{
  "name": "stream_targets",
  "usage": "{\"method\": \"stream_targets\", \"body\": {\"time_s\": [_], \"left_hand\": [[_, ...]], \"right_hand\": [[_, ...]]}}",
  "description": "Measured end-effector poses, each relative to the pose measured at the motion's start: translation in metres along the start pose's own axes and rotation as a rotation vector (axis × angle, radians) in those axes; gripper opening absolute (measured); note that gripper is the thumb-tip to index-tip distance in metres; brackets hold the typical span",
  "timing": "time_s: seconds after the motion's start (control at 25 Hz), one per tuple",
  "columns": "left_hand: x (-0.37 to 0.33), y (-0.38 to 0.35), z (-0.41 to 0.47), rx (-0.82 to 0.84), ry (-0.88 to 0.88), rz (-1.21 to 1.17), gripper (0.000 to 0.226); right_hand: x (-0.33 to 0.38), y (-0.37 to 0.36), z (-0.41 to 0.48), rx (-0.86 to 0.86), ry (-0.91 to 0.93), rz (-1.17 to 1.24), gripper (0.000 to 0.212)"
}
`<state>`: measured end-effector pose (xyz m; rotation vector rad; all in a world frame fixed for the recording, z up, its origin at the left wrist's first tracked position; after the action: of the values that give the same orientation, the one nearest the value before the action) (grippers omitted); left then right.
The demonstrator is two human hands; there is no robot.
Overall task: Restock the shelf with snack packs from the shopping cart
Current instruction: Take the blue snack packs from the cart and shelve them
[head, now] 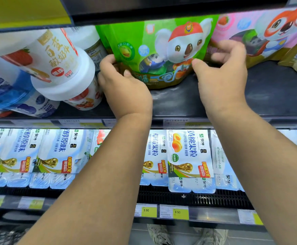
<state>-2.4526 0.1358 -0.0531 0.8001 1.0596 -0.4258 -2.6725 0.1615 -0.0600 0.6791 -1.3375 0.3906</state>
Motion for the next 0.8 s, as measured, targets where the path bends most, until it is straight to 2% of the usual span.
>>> {"method": "stream_targets", "body": {"time_s": [0.08, 0.16, 0.28, 0.36, 0.56, 0.8], "left_hand": [[-0.002, 0.008, -0.014, -0.022, 0.018, -0.052, 0.044], [-0.006, 0.015, -0.027, -0.035, -0.006, -0.098, 0.040], [-0.017, 0.008, -0.038, 0.104, -0.130, 0.015, 0.040], [-0.019, -0.002, -0.037, 0.162, -0.132, 0.106, 0.042], [-0.020, -0.012, -0.021, 0.131, -0.148, 0.184, 0.047], [-0.015, -0.023, -0.002, 0.089, -0.174, 0.178, 0.044]], "right_hand": [[0.005, 0.002, -0.012, 0.031, 0.057, 0.017, 0.045], [0.009, -0.002, -0.021, 0.092, 0.118, 0.002, 0.044], [0.009, -0.016, -0.020, 0.167, 0.164, -0.065, 0.041], [0.013, -0.023, -0.017, 0.187, 0.221, -0.130, 0.038], [0.014, -0.039, -0.016, 0.173, 0.290, -0.181, 0.024], [0.016, -0.050, -0.021, 0.337, 0.355, -0.233, 0.030]]}}
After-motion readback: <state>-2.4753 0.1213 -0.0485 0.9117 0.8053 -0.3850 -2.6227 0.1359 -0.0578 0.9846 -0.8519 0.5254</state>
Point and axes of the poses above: each hand's wrist, its own z-axis towards the middle knuckle, its own y-axis out of the back of the hand, x = y × z, the point moved 7 cm from there along z, towards the middle knuckle, and after that the axes turned 10 degrees about -x, right-handed, at the moved point
